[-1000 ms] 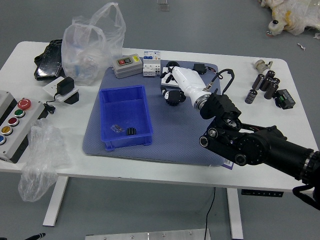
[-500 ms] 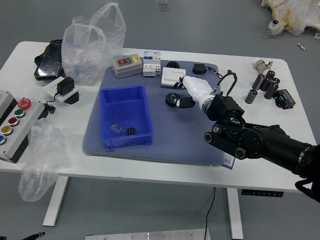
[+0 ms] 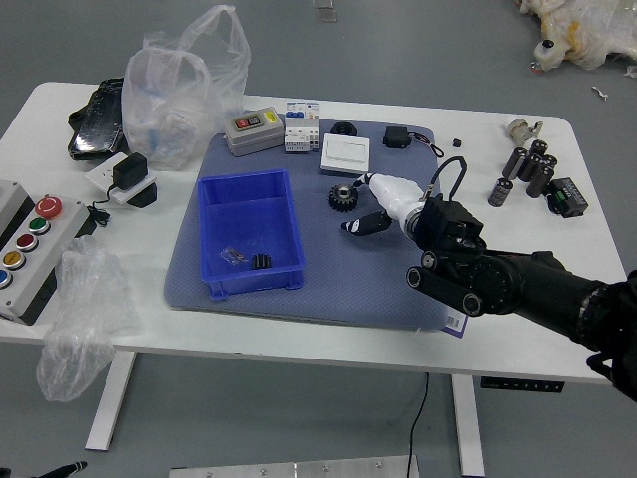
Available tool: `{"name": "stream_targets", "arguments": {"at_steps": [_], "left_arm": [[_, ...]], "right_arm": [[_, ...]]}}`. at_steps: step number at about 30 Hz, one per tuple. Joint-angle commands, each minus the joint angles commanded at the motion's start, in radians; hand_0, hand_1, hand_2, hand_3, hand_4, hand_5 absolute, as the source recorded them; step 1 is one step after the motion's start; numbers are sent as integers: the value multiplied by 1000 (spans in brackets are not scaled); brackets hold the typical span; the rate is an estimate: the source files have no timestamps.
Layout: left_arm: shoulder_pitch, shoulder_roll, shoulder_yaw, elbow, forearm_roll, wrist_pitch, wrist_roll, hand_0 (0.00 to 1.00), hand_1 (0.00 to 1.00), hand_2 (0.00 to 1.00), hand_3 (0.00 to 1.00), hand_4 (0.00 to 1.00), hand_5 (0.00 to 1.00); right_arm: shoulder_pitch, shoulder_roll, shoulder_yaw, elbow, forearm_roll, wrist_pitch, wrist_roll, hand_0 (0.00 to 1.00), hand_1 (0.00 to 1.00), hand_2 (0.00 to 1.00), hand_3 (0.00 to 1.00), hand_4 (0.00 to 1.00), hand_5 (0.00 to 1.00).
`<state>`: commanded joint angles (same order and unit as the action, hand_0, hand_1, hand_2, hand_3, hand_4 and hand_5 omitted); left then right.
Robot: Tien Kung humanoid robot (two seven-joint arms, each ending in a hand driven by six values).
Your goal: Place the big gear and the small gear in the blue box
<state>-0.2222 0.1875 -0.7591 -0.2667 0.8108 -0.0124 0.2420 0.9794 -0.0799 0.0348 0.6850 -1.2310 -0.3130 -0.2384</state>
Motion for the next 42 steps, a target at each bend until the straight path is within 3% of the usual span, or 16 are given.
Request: {"name": "stream_targets", "arguments": {"at_steps": [15,25,36,42], "left_arm": [[-1,-2,0,-1,1,0,1,717,624,629,730,823,613],[4,-5,17,1,-21,2,-9,717,624,629,730,822,612],[10,-7,44,3,-53,6,-22,716,624,628,730,823,614],[11,-6,44,3,-53,6,-22,716,624,628,730,822,611]], "right_arm": [[10,26,-21,-10,22,9,-3,981,930,917,882,866,426],[6,-7,-11,58,-31,1,-23,977,905,887,836,837,446],[-28,-93,42,168,-123,10,-41,966,866,853,818,817,426],[-39,-112,76,196,-158,6,-44,964,864,853,816,806,426]]}}
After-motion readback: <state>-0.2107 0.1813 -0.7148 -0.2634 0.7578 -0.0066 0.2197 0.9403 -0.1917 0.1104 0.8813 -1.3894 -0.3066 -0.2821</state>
